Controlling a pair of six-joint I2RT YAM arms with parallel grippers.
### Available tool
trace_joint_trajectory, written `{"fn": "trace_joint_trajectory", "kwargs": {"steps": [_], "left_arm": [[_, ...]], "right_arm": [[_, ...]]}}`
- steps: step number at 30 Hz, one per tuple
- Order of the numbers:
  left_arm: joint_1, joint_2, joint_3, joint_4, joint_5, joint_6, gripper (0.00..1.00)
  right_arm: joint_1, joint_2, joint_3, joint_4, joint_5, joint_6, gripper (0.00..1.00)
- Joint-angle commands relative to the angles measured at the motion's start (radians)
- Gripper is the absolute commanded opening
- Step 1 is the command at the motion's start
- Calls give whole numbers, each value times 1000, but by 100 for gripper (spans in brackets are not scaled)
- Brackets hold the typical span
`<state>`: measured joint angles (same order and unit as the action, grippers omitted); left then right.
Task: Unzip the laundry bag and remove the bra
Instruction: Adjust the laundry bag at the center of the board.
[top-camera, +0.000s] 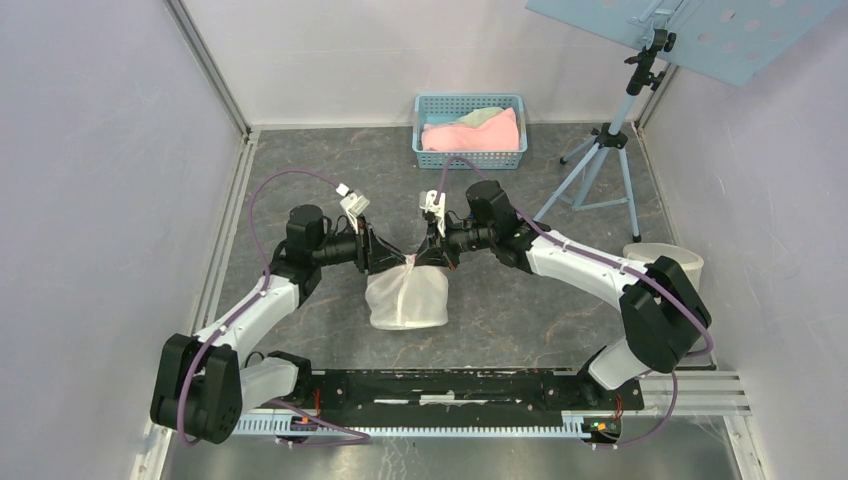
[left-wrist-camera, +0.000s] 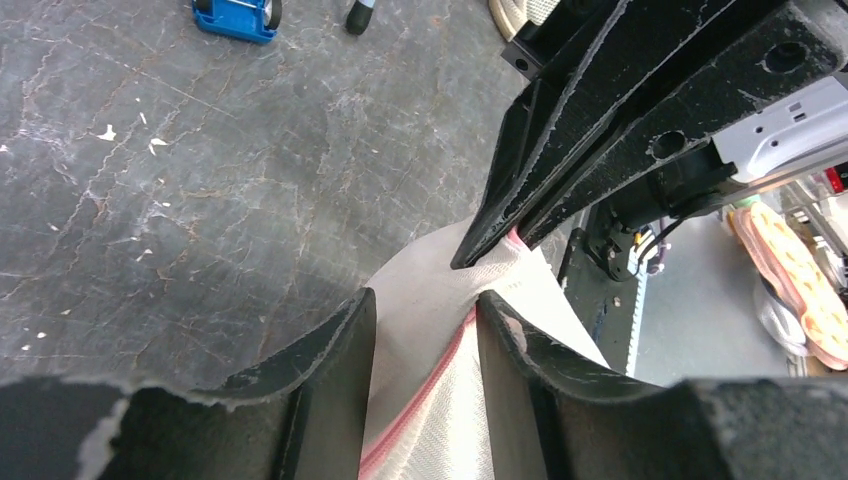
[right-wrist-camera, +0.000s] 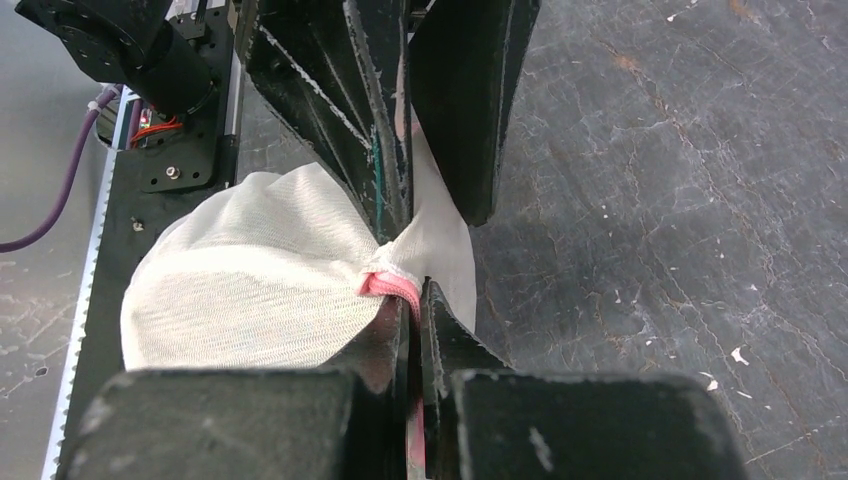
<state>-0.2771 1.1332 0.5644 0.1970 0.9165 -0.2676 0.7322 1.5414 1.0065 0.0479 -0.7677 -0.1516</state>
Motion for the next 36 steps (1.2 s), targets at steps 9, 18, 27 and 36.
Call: {"fn": "trace_joint_trajectory", "kwargs": {"steps": [9, 18, 27, 36], "left_arm": [[14, -65, -12, 136, 149, -99, 38], [31, -74, 83, -192, 191, 229, 46], [29, -71, 106, -376, 173, 390, 47], [39, -89, 102, -482, 184, 495, 34]], "right_arm": [[-10, 4, 47, 0, -42, -60, 0], [-19, -17, 39, -1, -88, -84, 0], [-24, -19, 43, 9, -97, -63, 0], [-29, -27, 36, -6, -105, -77, 0]]}}
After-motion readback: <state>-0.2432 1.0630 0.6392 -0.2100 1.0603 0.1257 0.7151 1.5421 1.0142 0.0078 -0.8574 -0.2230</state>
